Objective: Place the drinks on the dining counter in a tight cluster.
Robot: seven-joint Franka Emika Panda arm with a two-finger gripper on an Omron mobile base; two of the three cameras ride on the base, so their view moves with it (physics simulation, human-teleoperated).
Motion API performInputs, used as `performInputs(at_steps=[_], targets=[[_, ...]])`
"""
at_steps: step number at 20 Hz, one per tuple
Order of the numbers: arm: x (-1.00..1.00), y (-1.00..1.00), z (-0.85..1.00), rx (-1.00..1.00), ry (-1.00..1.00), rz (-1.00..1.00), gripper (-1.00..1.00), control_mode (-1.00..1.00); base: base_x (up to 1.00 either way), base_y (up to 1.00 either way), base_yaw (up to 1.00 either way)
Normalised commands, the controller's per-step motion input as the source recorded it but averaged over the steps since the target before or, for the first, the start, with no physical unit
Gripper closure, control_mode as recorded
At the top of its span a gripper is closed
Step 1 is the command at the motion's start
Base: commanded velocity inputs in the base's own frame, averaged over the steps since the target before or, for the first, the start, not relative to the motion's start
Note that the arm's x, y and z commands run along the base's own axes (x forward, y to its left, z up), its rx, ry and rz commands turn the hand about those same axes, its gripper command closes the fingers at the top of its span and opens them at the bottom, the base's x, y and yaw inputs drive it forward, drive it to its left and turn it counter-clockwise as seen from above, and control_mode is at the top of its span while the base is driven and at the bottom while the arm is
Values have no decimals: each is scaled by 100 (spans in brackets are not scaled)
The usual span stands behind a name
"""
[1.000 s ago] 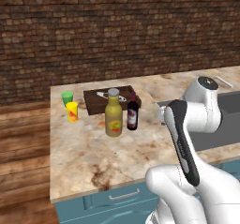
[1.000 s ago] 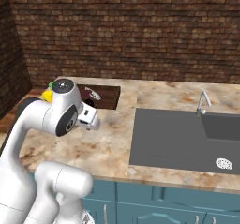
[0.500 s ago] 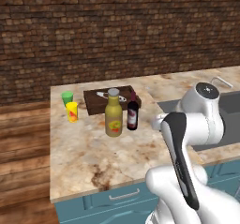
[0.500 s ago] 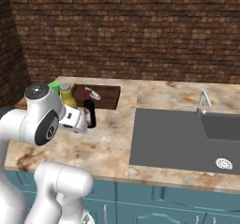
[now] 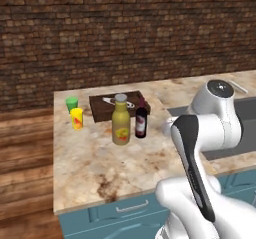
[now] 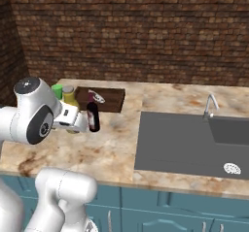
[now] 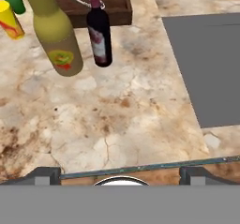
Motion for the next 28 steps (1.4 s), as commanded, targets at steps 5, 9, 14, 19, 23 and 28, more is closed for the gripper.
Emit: performInputs(at_steps=[5,9,14,19,23,28], targets=[[0,0,0,0,0,0,-100,100,-91,4,17],[0,0,0,0,0,0,-100,100,-89,43,51],[0,0,0,0,0,0,-100,100,-10,41,87],[0,0,0,0,0,0,-100,100,-2,1,100],[0,0,0,0,0,0,-100,100,0,0,100],[0,0,0,0,0,0,-100,100,0,0,100]])
